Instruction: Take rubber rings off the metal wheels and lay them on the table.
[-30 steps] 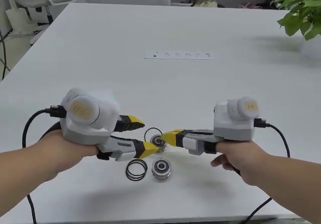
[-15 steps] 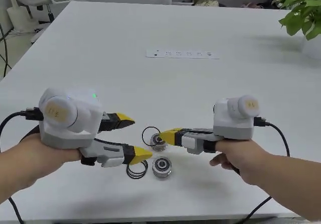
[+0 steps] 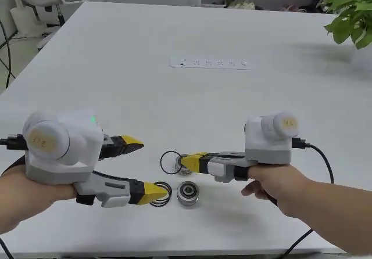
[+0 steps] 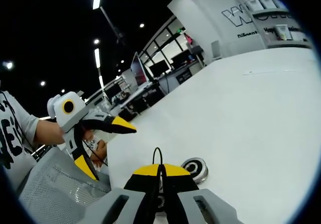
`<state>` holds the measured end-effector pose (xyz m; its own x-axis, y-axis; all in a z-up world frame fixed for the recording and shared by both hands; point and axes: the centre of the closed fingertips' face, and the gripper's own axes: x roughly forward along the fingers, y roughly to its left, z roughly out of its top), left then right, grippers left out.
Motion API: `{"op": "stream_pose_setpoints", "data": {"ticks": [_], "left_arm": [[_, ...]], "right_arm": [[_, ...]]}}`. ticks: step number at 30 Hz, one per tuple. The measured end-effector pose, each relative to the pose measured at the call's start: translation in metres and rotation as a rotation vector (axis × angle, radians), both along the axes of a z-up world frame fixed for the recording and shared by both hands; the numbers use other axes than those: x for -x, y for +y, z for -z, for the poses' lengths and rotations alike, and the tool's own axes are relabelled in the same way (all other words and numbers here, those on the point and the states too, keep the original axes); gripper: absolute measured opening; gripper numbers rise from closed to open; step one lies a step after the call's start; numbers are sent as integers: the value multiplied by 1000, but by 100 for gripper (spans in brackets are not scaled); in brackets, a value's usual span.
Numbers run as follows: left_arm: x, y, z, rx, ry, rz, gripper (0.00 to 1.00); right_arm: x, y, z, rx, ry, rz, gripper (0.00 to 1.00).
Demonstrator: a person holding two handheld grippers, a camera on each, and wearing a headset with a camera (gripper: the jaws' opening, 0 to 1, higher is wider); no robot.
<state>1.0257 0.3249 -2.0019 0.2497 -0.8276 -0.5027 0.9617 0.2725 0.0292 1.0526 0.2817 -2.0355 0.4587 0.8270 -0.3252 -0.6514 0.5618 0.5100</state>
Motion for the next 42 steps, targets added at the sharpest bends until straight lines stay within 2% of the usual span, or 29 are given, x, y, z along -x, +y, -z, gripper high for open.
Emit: {"op": "stream_pose_setpoints", "data": {"ticks": [13, 19, 28, 33, 42], "left_arm": [[4, 14, 4, -2, 10, -27, 62], [6, 18, 8, -5, 16, -35, 62], [8, 22, 11, -17, 12, -37, 62], [8, 23, 12, -21, 13, -40, 62], [9, 27, 17, -32, 21, -43, 62]], "right_arm": [[19, 22, 7, 14, 38, -98, 0], [25, 27, 10, 31, 40, -128, 0], [32, 32, 19, 97, 27, -172, 0], [32, 32, 24, 131, 34, -177, 0], [33, 32, 29, 169, 12, -191, 0]]}}
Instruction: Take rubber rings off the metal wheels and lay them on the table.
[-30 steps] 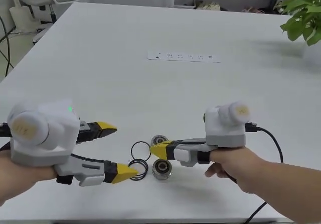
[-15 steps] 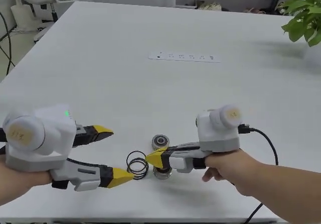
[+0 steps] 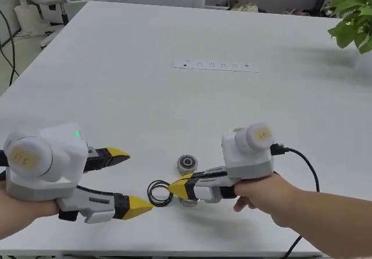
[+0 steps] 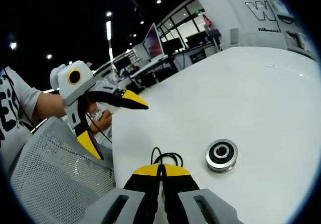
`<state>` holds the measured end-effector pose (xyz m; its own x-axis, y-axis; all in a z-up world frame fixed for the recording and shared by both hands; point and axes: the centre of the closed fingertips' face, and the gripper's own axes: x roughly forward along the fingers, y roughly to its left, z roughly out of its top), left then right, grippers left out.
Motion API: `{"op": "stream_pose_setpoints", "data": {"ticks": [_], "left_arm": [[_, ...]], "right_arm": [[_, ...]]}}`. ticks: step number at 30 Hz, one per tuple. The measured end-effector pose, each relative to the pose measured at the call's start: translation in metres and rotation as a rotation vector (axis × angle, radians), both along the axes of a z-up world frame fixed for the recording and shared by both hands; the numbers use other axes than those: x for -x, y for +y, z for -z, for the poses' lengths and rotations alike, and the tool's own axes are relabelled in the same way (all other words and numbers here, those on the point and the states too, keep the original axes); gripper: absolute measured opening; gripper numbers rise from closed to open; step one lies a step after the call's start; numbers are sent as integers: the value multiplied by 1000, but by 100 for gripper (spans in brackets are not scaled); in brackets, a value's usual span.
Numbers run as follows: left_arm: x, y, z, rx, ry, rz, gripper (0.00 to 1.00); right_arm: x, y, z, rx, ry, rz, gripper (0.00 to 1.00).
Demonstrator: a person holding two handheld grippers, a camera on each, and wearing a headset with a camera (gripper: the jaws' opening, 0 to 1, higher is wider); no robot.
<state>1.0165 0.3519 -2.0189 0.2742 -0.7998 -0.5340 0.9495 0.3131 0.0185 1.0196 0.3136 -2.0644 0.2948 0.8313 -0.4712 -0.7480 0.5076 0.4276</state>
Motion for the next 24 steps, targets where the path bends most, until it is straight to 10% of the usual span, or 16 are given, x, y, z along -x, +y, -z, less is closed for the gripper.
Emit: {"op": "stream_pose_setpoints", "data": {"ticks": [24], "left_arm": [[1, 1, -1, -9, 3, -7, 62]], "right_arm": [[-5, 2, -7, 9, -94, -17, 20]]}}
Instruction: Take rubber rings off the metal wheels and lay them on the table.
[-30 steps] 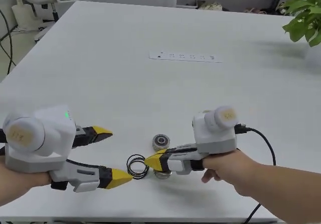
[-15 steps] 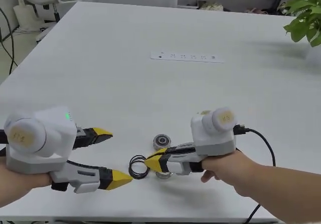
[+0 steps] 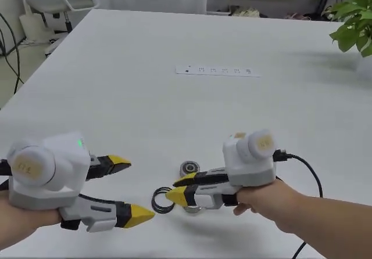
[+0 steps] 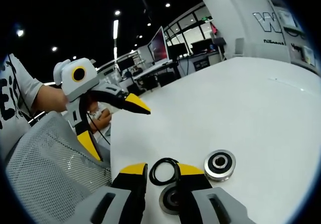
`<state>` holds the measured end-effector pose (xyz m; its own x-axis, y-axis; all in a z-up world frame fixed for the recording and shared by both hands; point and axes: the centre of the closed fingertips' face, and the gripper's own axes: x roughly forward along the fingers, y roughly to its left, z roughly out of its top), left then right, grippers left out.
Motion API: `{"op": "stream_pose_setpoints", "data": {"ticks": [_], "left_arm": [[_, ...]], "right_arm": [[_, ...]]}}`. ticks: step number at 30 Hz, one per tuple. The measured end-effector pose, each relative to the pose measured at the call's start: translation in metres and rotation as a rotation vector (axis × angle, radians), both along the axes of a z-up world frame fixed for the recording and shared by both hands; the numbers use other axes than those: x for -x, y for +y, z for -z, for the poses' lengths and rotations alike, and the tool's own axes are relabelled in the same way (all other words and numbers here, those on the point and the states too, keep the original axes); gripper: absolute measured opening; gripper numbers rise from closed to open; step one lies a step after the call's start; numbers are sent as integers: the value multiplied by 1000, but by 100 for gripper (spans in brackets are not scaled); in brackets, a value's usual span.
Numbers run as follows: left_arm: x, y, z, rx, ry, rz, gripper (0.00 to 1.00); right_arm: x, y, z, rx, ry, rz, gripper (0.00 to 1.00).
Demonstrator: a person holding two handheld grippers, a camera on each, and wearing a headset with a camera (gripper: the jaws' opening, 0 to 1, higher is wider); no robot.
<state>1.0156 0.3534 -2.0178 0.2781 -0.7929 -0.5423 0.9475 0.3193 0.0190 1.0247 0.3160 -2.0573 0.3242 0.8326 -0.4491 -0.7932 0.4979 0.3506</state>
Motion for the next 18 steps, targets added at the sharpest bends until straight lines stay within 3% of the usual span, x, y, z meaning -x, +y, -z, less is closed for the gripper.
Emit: {"op": "stream_pose_setpoints", "data": {"ticks": [18], "left_arm": [[-3, -1, -8, 11, -13, -7, 62]], "right_arm": [[-4, -5, -13, 11, -76, 0, 38]]}}
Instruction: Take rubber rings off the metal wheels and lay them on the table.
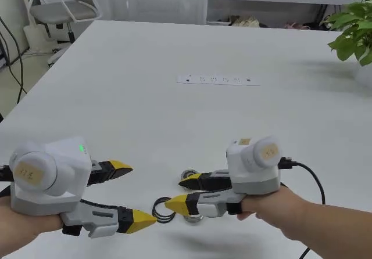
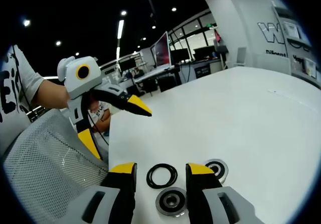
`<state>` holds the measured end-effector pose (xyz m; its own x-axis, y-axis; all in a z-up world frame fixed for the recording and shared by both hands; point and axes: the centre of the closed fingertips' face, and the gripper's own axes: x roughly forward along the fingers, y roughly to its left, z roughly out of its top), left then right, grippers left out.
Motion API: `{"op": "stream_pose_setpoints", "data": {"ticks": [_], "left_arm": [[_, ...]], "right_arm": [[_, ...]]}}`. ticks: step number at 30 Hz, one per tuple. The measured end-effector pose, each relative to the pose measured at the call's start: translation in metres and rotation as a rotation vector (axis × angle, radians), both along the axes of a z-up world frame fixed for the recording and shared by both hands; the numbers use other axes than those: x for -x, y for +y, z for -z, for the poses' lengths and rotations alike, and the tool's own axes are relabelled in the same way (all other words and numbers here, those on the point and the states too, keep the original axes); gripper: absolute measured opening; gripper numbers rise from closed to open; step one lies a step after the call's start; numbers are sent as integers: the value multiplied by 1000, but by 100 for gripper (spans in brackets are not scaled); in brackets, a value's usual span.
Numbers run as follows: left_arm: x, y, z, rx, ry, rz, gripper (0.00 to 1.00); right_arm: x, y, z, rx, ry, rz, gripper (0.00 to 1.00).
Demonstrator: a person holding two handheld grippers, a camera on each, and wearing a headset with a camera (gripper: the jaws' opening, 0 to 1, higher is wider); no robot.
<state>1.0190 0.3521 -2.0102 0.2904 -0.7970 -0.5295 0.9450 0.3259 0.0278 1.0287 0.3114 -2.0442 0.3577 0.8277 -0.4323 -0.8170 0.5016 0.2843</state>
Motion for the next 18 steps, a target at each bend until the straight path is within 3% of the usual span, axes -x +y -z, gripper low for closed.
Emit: {"op": "stream_pose_setpoints", "data": {"ticks": [18], "left_arm": [[-2, -1, -11, 13, -21, -9, 63]], "right_arm": [[-3, -20, -26, -13, -59, 29, 48]]}}
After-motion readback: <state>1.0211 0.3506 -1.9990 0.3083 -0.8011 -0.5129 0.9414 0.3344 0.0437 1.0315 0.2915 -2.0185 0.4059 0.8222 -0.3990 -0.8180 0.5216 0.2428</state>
